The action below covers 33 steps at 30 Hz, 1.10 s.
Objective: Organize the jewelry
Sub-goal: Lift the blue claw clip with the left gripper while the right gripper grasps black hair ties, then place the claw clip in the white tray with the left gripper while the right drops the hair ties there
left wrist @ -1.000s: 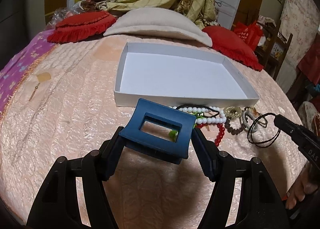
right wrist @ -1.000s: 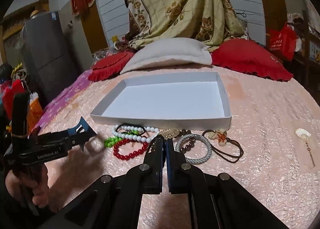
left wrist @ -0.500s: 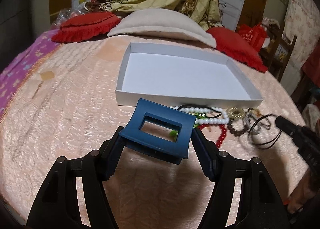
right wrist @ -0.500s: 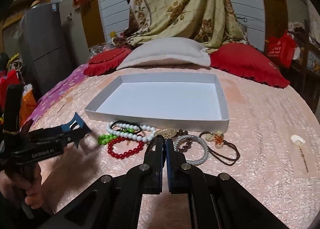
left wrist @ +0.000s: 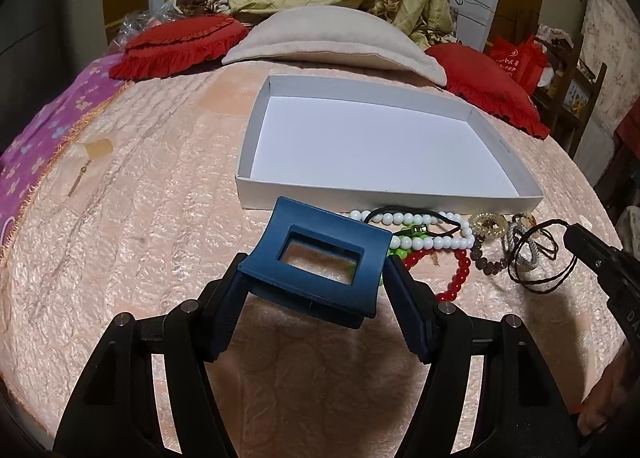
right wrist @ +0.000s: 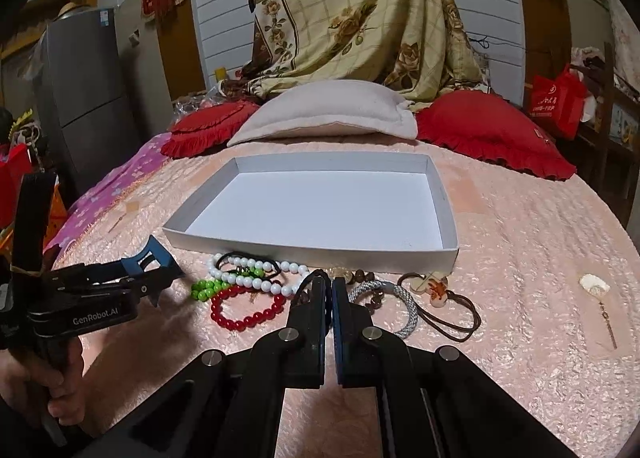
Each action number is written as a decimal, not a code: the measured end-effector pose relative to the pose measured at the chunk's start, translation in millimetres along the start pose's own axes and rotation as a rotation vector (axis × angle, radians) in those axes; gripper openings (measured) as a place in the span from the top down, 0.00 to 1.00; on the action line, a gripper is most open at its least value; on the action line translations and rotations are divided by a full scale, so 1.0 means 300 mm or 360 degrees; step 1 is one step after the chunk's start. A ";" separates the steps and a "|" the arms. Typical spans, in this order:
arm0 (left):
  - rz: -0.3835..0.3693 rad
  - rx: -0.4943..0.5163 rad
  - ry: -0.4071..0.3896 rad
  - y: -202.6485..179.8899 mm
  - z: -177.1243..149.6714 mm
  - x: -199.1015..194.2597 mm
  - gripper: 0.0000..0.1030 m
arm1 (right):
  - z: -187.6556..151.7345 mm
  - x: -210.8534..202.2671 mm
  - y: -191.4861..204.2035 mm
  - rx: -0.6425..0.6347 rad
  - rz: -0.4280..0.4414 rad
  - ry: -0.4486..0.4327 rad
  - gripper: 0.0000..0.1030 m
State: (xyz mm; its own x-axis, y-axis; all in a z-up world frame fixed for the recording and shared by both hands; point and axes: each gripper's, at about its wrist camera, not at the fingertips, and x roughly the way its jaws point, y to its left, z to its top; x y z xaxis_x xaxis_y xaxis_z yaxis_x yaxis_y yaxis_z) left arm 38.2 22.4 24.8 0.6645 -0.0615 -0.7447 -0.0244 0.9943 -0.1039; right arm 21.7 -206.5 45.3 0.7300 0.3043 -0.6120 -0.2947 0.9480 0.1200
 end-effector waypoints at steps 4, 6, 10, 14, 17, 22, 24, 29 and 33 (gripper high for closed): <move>0.0003 -0.0004 0.0006 0.002 0.003 0.001 0.35 | 0.004 0.005 0.005 -0.0006 0.0000 0.0005 0.97; 0.0015 -0.0001 0.0007 0.007 0.002 0.000 0.35 | 0.011 -0.004 0.004 -0.0006 -0.0003 -0.0014 0.97; 0.0019 -0.0003 -0.0024 0.022 0.021 -0.028 0.35 | 0.038 -0.020 -0.021 0.0012 -0.0027 -0.0052 0.97; 0.0011 -0.0014 -0.0050 0.042 0.061 -0.055 0.35 | 0.076 -0.026 -0.056 0.0026 -0.0049 -0.0063 0.97; 0.0013 -0.0007 -0.0076 0.036 0.098 -0.066 0.35 | 0.122 -0.017 -0.072 0.0042 -0.0043 -0.0076 0.97; -0.0040 0.0015 -0.0114 0.001 0.189 -0.035 0.35 | 0.209 0.030 -0.095 0.0078 -0.0007 -0.0108 0.97; -0.0076 0.0007 -0.0119 -0.005 0.227 0.002 0.35 | 0.224 0.061 -0.115 0.0083 0.0005 -0.0115 0.97; -0.0134 -0.0031 -0.0104 -0.007 0.297 0.150 0.35 | 0.232 0.194 -0.211 0.0239 0.0099 -0.0020 0.97; -0.0029 -0.0062 0.0032 0.011 0.286 0.281 0.35 | 0.229 0.290 -0.223 0.0279 0.0160 0.0087 0.97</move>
State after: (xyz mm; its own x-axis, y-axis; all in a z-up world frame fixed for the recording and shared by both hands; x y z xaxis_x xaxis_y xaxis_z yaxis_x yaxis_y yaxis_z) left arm 158.3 28.1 18.4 0.6500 -0.0815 -0.7556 -0.0418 0.9889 -0.1427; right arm 147.1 -236.9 37.8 0.6663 0.3973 -0.6311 -0.2492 0.9162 0.3137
